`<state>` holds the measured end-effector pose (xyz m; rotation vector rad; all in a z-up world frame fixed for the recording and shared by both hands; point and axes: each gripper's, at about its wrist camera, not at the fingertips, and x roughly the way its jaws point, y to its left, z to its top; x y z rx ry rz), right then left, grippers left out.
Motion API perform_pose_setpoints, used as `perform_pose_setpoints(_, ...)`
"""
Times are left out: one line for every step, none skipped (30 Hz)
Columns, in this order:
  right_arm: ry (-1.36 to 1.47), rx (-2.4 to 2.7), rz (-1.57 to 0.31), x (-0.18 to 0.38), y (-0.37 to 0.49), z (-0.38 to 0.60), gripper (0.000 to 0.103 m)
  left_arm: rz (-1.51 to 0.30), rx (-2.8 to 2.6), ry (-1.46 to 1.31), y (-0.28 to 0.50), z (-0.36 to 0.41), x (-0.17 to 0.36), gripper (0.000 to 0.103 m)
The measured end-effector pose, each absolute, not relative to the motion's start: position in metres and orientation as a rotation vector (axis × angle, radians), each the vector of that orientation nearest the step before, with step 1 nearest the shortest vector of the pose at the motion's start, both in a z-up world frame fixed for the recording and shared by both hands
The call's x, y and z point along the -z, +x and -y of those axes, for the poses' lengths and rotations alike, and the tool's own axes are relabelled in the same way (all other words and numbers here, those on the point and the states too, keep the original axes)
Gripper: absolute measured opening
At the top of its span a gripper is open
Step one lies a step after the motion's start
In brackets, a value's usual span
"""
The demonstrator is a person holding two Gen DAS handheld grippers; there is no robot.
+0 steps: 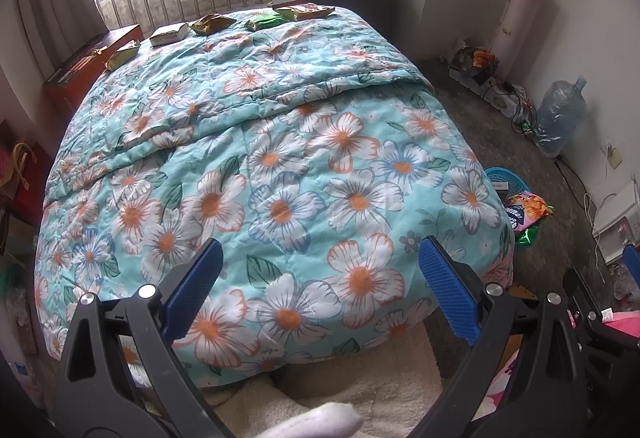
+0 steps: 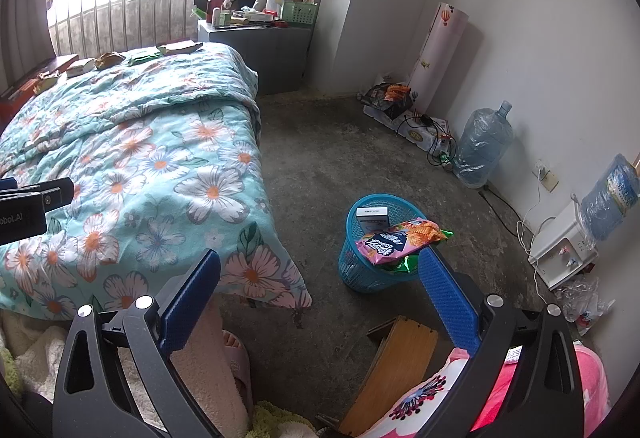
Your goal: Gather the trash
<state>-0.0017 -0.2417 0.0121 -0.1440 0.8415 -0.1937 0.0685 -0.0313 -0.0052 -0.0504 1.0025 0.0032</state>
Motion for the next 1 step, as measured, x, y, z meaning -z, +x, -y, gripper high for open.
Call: perform_pose_setpoints(-0.144,0.194,-0.842,-0.0121,-0.0017,0.2417,0.096,-1.002,-0.002,-0.051,0.0685,0.0314,0.0052,0.094)
